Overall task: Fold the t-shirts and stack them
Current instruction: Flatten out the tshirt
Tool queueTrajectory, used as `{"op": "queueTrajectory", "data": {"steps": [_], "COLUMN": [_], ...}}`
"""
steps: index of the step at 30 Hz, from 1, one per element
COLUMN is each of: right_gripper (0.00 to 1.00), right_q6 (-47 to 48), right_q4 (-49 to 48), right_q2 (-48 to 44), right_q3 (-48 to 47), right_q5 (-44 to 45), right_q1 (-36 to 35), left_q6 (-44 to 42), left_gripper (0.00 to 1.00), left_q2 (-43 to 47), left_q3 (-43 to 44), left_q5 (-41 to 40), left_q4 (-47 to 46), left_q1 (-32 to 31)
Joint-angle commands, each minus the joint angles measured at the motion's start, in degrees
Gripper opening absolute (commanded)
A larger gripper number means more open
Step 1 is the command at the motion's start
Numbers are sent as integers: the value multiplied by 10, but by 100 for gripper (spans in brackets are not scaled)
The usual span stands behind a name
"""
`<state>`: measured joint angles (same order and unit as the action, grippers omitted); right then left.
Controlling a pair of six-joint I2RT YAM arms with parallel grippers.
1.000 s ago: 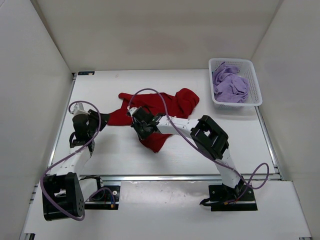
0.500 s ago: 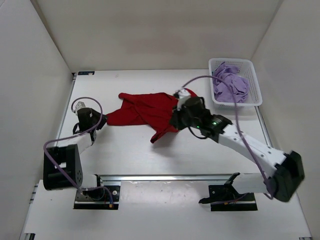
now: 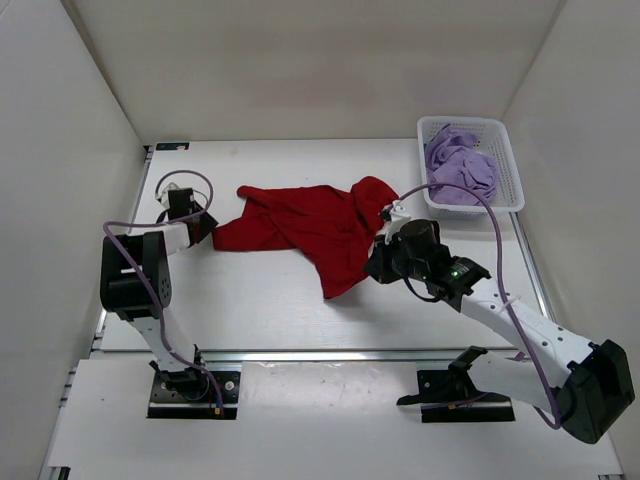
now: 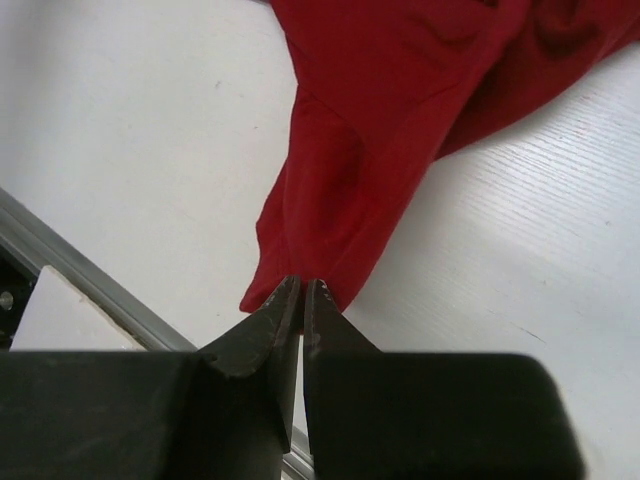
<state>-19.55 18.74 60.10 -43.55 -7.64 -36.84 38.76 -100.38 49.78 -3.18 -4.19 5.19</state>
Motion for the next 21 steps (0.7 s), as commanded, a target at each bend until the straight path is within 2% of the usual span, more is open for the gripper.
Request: {"op": "queueTrajectory", "data": {"steps": [1, 6, 8, 10, 14, 21], "right_gripper": [0, 0, 0, 0, 0, 1], "right_q6": [-8, -11, -10, -7, -1, -1], "right_q4": [-37, -37, -41, -39, -36, -51], "right_q2": [-23, -31, -40, -49, -53, -63], "right_q3": [7, 6, 6, 0, 0, 6], "right_q5": [-21, -29, -28, -36, -48, -53], "right_q1": [4, -1, 4, 17, 26, 27], "left_q6": [-33, -20, -26, -25, -34, -51], "left_gripper": [46, 46, 39, 37, 44, 41], "left_q2": [-16, -46, -60, -61, -52, -58], "left_q3": [73, 103, 114, 122, 123, 137], "left_q5": [-34, -13, -1, 3, -9, -29], "left_q4": [72, 98, 121, 128, 140, 171], "left_q1": [-19, -8, -5, 1, -4, -25]}}
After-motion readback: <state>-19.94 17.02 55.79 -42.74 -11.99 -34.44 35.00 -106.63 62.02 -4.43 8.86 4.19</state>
